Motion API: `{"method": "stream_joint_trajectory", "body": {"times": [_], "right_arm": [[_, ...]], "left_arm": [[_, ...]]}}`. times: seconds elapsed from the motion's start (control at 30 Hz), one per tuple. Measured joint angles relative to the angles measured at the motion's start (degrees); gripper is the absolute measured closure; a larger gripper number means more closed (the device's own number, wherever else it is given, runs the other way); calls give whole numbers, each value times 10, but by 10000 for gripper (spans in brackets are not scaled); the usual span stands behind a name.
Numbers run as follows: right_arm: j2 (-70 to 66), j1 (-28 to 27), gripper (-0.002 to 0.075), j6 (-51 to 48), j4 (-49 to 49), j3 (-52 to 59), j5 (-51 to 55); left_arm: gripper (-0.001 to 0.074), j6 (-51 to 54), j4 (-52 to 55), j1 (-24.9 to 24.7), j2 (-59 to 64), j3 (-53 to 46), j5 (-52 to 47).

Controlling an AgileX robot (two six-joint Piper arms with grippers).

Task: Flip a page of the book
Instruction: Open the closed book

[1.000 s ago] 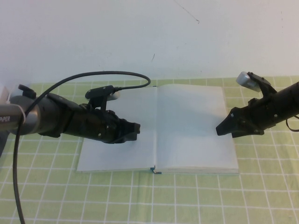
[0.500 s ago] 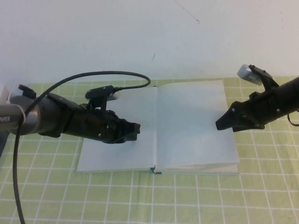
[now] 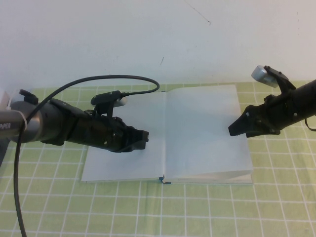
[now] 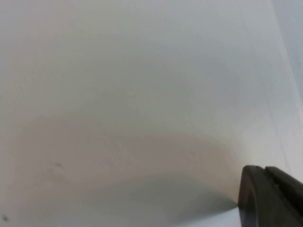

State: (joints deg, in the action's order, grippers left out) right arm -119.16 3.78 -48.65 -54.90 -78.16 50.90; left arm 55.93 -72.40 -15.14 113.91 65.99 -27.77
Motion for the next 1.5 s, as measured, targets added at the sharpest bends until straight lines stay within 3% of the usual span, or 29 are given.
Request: {"method": "stream_joint_trajectory", "body": {"times": [1.17,1.5], "right_arm": [[0,0,297,0,-8,-34,36],[-51,10,298,-41,-118,-35,87]], "left_arm": [[739,0,0,0,0,0,-2],[739,0,0,0,0,0,-4]]}}
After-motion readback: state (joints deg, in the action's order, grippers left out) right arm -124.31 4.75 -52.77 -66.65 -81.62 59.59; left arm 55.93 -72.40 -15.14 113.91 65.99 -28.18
